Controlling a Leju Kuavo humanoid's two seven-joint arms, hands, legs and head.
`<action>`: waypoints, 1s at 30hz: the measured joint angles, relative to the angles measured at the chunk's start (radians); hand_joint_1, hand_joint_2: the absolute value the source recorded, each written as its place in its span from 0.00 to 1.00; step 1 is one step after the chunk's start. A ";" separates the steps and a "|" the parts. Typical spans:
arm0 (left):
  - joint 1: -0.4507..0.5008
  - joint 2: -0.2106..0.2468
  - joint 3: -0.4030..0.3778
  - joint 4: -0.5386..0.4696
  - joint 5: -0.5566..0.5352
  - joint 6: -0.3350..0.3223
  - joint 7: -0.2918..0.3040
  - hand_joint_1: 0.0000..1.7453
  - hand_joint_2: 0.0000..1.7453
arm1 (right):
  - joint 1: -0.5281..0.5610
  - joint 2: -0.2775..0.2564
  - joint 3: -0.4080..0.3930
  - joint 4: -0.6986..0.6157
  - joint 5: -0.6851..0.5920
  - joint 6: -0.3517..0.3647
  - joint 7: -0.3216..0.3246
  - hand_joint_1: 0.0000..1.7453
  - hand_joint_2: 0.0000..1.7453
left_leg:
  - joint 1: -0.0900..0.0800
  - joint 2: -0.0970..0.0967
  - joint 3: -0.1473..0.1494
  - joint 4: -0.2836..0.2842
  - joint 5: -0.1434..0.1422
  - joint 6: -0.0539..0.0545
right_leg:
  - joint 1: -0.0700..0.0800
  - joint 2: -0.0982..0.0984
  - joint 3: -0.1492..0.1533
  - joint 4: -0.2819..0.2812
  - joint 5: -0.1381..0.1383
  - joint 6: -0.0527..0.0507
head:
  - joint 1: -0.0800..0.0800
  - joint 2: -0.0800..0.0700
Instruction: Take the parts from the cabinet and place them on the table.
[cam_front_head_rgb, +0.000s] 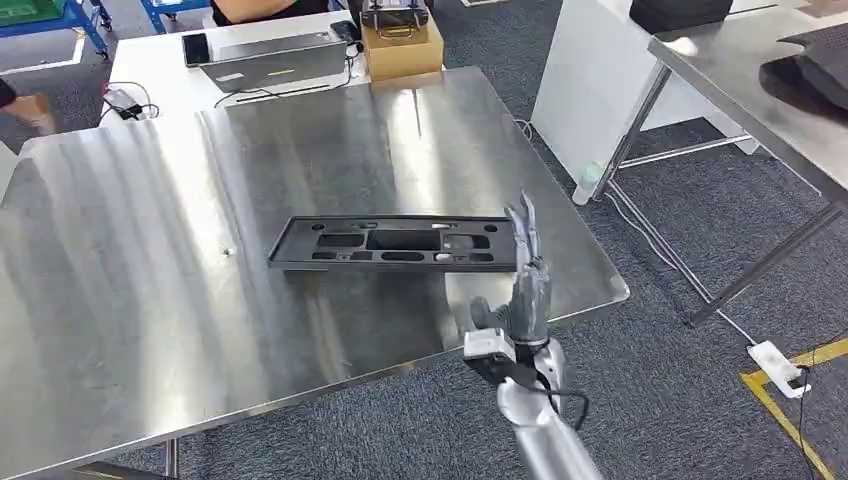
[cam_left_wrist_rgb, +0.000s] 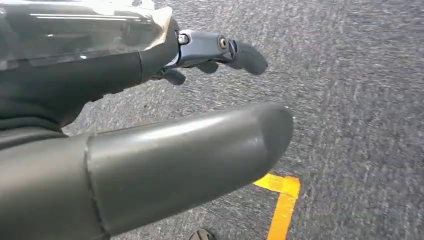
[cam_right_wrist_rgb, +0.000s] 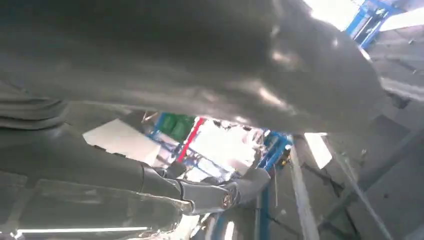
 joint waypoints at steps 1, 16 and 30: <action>0.000 0.000 0.000 0.000 0.000 0.000 0.001 0.00 0.00 | 0.028 -0.006 -0.002 -0.032 0.003 0.002 0.005 0.00 0.00 | 0.000 0.002 -0.004 0.001 0.002 -0.003 | -0.001 0.000 -0.015 0.048 -0.017 0.006 | 0.000 0.000; 0.001 -0.003 0.010 -0.007 0.005 0.025 0.016 0.00 0.00 | 0.154 -0.021 -0.023 -0.228 -0.004 0.067 0.006 0.00 0.00 | 0.019 0.013 -0.132 0.333 -0.222 -0.066 | -0.004 0.000 0.115 -0.233 0.119 -0.022 | -0.006 0.000; -0.011 0.000 0.014 -0.013 -0.012 0.032 0.024 0.00 0.00 | 0.174 -0.024 -0.053 -0.272 -0.004 0.094 0.024 0.00 0.00 | -0.008 0.028 0.056 0.010 -0.060 0.003 | 0.006 -0.006 0.005 -0.046 0.016 -0.003 | -0.003 0.000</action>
